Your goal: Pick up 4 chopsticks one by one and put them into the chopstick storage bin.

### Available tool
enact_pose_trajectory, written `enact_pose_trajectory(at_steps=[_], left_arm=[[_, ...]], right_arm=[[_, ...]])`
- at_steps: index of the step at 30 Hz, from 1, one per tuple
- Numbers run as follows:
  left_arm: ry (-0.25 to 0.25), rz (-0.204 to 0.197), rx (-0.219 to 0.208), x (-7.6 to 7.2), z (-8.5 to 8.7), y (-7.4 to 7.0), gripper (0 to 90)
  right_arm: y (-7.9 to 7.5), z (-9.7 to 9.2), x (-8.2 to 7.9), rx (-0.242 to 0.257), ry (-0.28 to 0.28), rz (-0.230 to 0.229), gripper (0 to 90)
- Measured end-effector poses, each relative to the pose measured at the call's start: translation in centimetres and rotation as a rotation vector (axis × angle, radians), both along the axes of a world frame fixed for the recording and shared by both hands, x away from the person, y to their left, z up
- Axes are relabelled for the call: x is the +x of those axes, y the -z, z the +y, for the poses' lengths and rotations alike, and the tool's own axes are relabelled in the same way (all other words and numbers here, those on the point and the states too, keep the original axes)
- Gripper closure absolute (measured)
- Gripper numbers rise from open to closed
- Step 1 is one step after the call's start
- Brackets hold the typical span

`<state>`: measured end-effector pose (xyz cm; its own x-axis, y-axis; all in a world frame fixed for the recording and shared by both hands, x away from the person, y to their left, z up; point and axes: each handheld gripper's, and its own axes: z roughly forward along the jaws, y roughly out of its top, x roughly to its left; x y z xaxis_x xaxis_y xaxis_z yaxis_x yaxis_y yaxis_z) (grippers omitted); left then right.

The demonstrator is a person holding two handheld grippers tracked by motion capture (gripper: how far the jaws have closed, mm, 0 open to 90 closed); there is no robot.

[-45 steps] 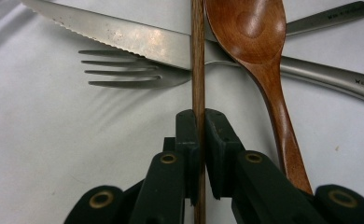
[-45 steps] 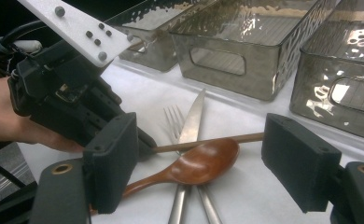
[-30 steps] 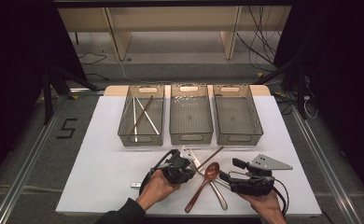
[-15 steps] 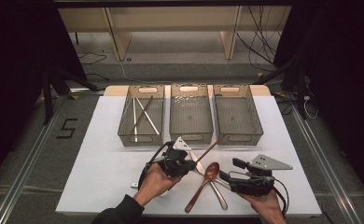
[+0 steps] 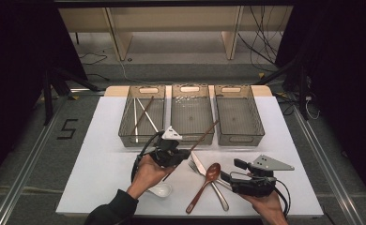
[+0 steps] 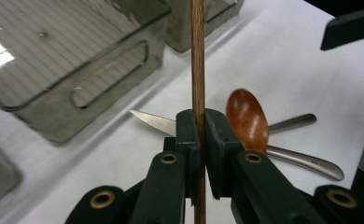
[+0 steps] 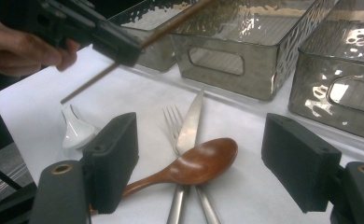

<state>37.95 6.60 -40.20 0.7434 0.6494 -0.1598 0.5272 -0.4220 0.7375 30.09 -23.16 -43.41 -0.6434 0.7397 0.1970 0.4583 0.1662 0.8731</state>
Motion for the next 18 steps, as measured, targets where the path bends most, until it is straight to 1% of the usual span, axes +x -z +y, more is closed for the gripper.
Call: enact_pose_trajectory(at_steps=[3, 7, 12, 18], left_arm=[[-0.027, -0.005, -0.01, 0.5, 1.0, -0.3, 84.3], [-0.057, -0.013, -0.012, 1.4, 2.2, -0.6, 84.3], [-0.091, -0.025, -0.019, 2.3, 3.6, -0.8, 84.3], [-0.142, -0.034, -0.036, 3.5, 5.1, -1.1, 84.2]], right_arm=[[0.0, 0.0, 0.0, 0.0, 0.001, -0.001, 27.9], [0.0, 0.0, 0.0, 0.0, 0.002, 0.001, 27.9], [0.0, 0.0, 0.0, 0.001, 0.001, 0.0, 27.9], [0.0, 0.0, 0.0, 0.001, 0.0, 0.001, 27.9]])
